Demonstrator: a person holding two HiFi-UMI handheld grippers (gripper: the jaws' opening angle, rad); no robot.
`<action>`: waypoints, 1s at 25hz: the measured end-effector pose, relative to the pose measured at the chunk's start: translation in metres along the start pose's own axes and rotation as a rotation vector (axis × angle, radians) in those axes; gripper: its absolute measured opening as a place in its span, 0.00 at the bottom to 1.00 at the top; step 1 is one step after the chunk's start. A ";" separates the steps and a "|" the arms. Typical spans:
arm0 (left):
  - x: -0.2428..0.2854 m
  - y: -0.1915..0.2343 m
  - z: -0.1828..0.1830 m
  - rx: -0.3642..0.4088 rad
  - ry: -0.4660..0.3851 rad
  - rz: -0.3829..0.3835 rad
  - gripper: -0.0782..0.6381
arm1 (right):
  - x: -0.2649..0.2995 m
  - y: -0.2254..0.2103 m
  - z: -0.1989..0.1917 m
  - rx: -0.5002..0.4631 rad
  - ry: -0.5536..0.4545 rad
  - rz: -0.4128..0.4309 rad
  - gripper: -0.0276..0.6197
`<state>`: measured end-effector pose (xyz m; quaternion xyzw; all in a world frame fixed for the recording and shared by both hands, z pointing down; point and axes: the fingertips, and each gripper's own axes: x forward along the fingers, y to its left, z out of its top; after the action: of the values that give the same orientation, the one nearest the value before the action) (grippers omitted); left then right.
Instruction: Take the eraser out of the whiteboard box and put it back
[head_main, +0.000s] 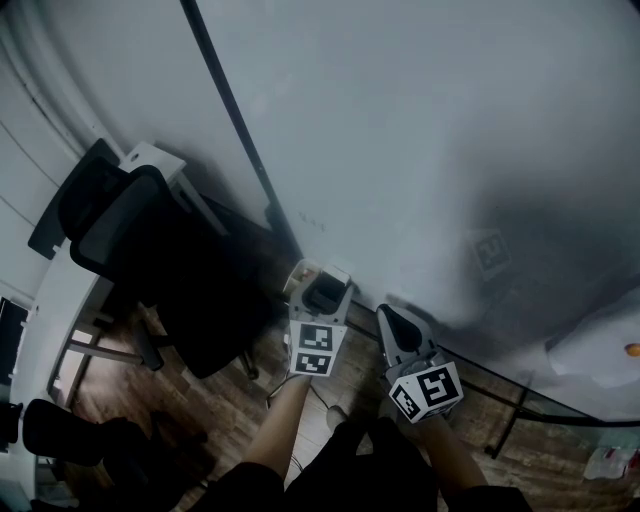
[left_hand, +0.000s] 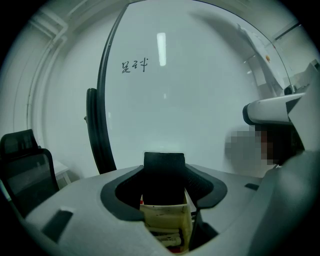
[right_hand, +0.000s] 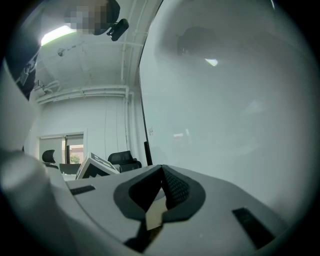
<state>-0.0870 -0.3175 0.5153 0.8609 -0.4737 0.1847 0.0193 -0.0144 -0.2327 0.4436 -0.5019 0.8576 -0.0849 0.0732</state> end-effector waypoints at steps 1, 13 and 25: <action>-0.001 0.000 0.001 -0.003 -0.004 -0.001 0.44 | 0.000 0.000 0.000 0.003 0.001 -0.001 0.05; -0.030 0.004 0.040 -0.006 -0.154 0.024 0.43 | -0.002 0.009 0.007 -0.017 -0.006 0.030 0.05; -0.066 0.002 0.072 -0.039 -0.253 0.042 0.43 | -0.006 0.021 0.023 -0.019 -0.041 0.064 0.05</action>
<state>-0.0994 -0.2804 0.4261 0.8668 -0.4936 0.0658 -0.0279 -0.0243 -0.2188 0.4169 -0.4764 0.8724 -0.0640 0.0888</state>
